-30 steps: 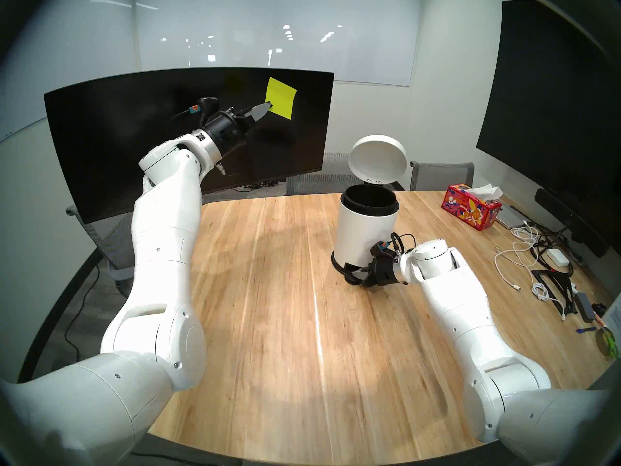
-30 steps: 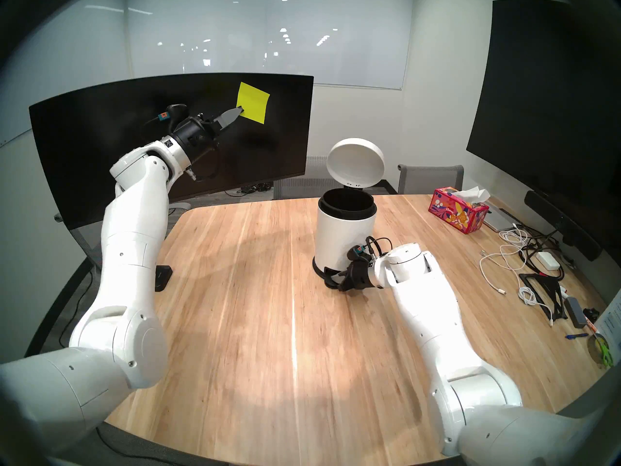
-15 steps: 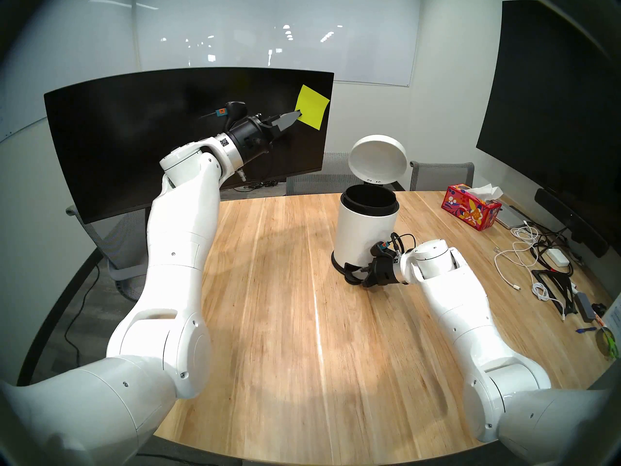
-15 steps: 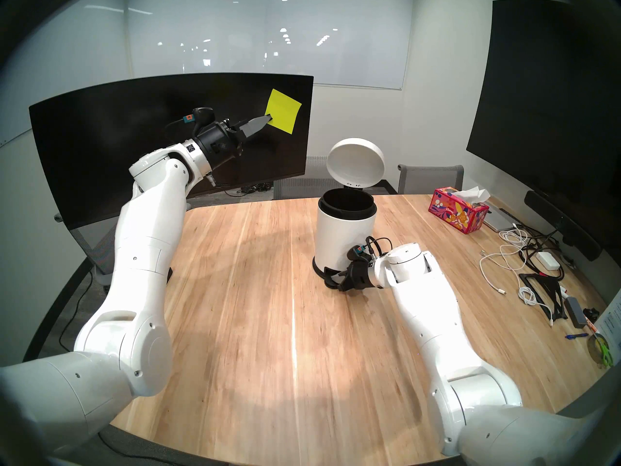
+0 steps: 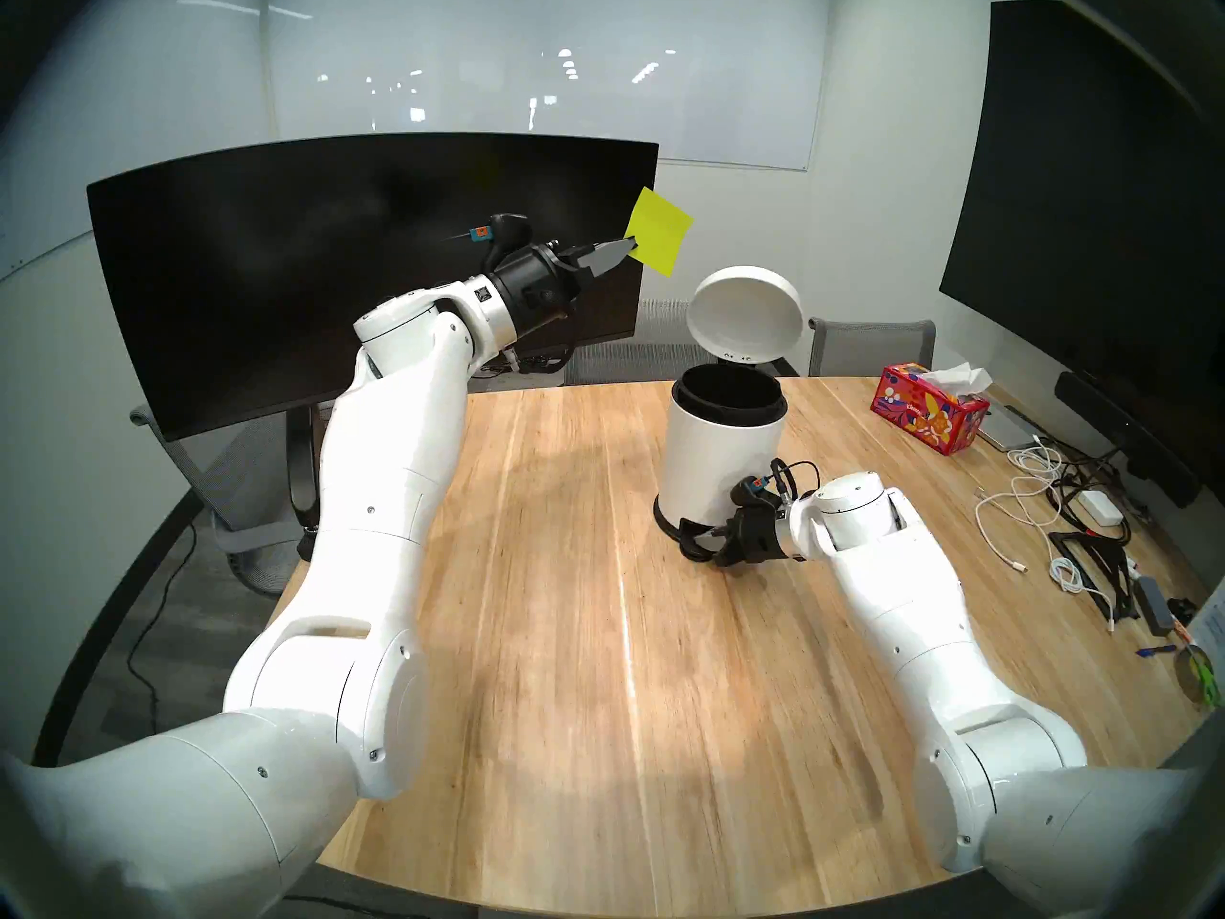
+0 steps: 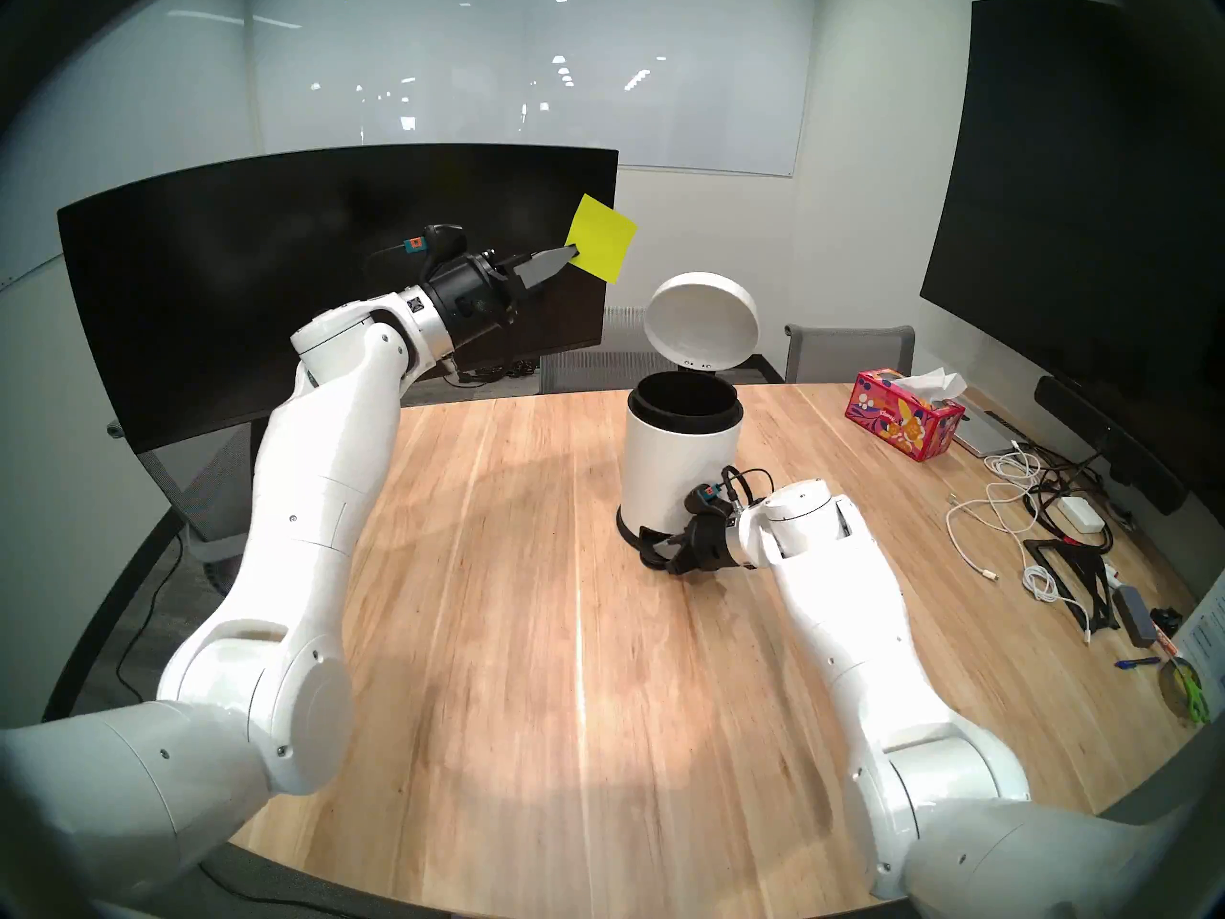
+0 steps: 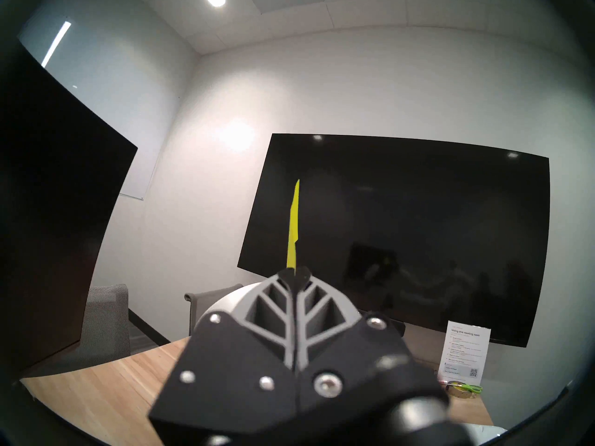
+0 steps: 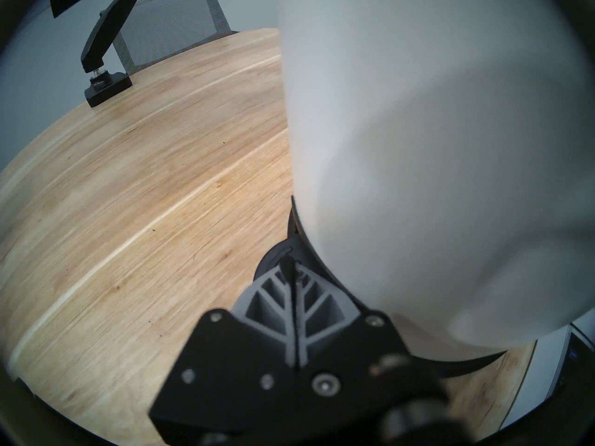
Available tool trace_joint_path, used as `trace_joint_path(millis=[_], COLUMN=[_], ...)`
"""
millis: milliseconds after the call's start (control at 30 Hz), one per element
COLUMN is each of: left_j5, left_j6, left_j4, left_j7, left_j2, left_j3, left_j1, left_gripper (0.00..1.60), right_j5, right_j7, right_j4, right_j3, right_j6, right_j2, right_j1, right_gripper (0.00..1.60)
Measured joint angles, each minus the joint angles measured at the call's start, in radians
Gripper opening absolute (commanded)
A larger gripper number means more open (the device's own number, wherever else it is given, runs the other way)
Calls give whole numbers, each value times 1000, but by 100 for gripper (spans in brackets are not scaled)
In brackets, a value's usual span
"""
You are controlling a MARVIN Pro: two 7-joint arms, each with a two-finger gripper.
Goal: Peel the sticky note off the monitor, open the trash can lid and drop the sticker into the trash can
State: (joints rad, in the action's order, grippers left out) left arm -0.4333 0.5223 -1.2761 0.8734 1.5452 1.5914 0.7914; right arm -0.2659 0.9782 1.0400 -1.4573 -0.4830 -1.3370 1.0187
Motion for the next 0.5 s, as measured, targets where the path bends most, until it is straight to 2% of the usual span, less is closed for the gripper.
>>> trace_joint_path(millis=[500], left_j5=[20], left_j6=[31], left_j4=[3], left_j7=[-22], left_j2=[1], left_j3=[-23], left_j1=[1], left_gripper=[0], right_j5=[0], right_j7=[0], right_j4=[0], right_j3=[0], right_j6=[0], right_j2=[0], right_j1=[0], right_gripper=[0])
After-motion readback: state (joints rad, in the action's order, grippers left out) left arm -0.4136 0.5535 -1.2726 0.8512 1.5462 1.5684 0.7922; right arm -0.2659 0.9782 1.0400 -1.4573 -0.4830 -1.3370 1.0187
